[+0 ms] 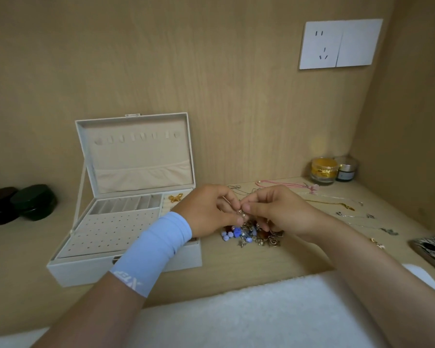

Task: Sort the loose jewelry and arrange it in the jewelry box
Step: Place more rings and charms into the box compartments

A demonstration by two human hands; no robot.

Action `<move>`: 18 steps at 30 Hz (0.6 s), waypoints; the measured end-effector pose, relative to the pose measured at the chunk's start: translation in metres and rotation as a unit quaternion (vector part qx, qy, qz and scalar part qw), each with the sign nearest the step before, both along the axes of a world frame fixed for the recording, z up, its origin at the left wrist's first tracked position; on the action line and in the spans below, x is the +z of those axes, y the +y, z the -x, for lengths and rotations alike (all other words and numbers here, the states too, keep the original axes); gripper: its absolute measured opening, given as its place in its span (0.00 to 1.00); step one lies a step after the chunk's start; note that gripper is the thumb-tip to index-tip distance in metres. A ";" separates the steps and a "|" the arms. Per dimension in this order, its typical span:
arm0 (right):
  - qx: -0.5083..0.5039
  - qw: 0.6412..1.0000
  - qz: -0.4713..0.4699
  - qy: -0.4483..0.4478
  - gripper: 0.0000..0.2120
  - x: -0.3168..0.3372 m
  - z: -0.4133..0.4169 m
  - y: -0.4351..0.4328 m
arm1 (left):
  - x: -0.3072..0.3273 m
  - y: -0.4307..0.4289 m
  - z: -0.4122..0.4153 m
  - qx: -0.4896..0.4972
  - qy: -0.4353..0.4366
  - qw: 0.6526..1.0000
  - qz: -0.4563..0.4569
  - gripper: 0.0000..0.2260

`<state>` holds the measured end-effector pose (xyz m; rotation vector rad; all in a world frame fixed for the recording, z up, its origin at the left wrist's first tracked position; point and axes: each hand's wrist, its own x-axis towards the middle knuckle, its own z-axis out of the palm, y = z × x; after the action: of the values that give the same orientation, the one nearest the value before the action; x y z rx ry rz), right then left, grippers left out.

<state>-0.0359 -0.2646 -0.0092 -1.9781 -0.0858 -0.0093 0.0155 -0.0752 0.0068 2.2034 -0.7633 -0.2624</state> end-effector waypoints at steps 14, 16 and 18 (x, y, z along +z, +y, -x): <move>0.038 0.978 -0.195 0.070 0.12 0.004 0.002 0.010 | 0.011 0.014 -0.011 -0.056 0.152 0.980 0.119 0.05; 0.045 0.974 -0.211 0.066 0.12 0.007 0.000 0.012 | 0.014 0.016 -0.011 -0.054 0.174 0.974 0.136 0.05; 0.050 0.973 -0.218 0.060 0.13 0.013 -0.004 0.015 | 0.018 0.020 -0.012 -0.045 0.197 0.966 0.163 0.06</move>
<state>-0.0317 -0.2496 0.0042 -1.5295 -0.0954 0.1452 0.0275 -0.0556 0.0250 1.7363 -0.6313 -0.5597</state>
